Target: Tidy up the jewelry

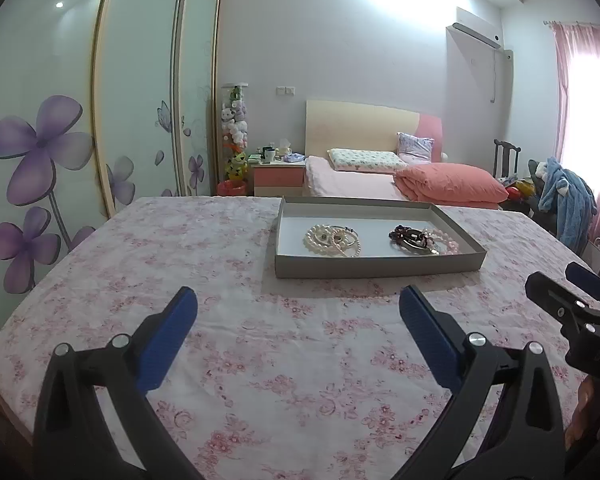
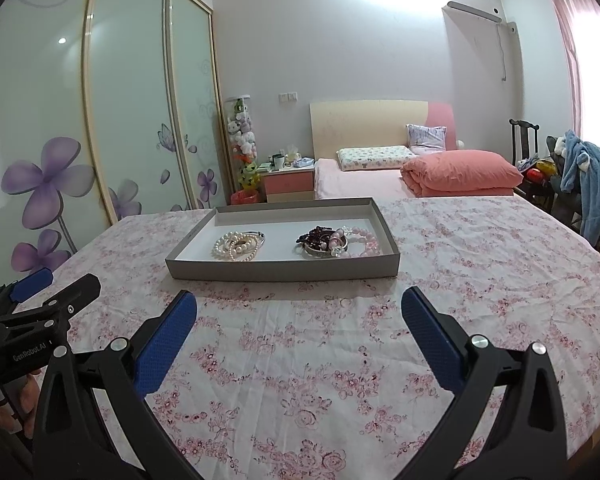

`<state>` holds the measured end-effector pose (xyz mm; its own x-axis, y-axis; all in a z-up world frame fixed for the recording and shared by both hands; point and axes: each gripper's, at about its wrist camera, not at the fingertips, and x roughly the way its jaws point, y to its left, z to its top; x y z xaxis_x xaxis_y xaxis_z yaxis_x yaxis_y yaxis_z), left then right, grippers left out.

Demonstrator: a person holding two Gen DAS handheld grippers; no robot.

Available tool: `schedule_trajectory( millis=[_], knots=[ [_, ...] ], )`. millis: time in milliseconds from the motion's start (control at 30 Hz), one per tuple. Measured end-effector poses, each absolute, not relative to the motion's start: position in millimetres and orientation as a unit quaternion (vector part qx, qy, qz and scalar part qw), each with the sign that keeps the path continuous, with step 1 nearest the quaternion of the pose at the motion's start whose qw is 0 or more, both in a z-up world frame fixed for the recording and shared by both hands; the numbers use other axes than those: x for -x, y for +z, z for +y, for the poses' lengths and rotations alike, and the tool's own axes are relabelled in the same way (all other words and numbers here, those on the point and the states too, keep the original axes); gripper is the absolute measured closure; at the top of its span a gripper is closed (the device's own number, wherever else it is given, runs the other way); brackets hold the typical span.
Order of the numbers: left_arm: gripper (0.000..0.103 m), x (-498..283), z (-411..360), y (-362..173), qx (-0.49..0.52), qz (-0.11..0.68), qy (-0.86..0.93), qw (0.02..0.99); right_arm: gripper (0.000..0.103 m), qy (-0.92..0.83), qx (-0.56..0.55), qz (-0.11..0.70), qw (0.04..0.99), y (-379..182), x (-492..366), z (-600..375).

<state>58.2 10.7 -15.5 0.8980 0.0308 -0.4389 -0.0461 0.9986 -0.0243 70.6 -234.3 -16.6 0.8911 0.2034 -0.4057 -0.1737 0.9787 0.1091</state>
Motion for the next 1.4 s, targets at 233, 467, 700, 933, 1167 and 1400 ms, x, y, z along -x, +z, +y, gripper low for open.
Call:
schedule_trajectory(
  millis=[233,467,700,933,1167,1400],
  knots=[
    [0.004,-58.9,9.1,-15.8,0.016,0.226,0.019,0.974,0.002,0.096,-0.038,0.215,0.971,-18.5,-70.8,-234.7],
    [0.004,-59.4,7.9,-17.1,0.015,0.228,0.018,0.973,0.002,0.095,-0.039,0.216,0.971,-18.9,-71.2,-235.4],
    [0.004,-59.5,7.1,-17.7,0.015,0.229,0.018,0.973,0.002,0.095,-0.039,0.217,0.971,-19.0,-71.4,-235.0],
    [0.004,-60.3,5.9,-22.2,0.017,0.235,0.020,0.972,0.002,0.095,-0.039,0.217,0.971,-18.6,-71.7,-234.9],
    [0.004,-61.3,5.9,-22.5,0.016,0.236,0.017,0.971,0.002,0.095,-0.039,0.217,0.971,-18.9,-71.5,-234.9],
    [0.004,-61.4,4.6,-22.6,0.014,0.237,0.015,0.971,0.002,0.095,-0.039,0.218,0.971,-18.9,-71.2,-235.1]
  ],
)
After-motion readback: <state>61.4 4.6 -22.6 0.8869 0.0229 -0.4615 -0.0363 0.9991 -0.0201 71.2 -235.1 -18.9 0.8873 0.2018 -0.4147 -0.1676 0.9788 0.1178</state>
